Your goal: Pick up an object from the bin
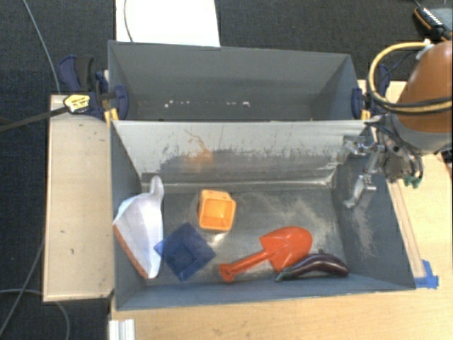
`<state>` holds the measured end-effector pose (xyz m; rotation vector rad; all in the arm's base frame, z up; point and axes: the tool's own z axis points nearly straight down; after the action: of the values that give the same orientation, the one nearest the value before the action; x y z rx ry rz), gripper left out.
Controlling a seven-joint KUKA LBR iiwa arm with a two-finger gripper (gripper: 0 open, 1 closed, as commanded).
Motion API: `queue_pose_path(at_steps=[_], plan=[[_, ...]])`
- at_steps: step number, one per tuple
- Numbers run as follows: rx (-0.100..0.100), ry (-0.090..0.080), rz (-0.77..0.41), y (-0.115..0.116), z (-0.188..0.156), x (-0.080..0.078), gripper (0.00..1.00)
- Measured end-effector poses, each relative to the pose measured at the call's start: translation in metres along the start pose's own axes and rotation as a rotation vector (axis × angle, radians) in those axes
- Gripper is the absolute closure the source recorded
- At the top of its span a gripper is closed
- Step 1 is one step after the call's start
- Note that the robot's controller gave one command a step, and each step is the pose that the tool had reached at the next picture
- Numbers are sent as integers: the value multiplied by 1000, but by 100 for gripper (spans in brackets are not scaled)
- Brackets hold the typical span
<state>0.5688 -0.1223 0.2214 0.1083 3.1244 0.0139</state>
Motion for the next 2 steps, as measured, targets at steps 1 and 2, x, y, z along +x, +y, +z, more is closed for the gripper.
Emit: queue_pose_path(at_steps=[1, 2], plan=[[2, 17, 58, -14, 91, 21, 0], [3, -17, 68, -19, 42, 7, 0]])
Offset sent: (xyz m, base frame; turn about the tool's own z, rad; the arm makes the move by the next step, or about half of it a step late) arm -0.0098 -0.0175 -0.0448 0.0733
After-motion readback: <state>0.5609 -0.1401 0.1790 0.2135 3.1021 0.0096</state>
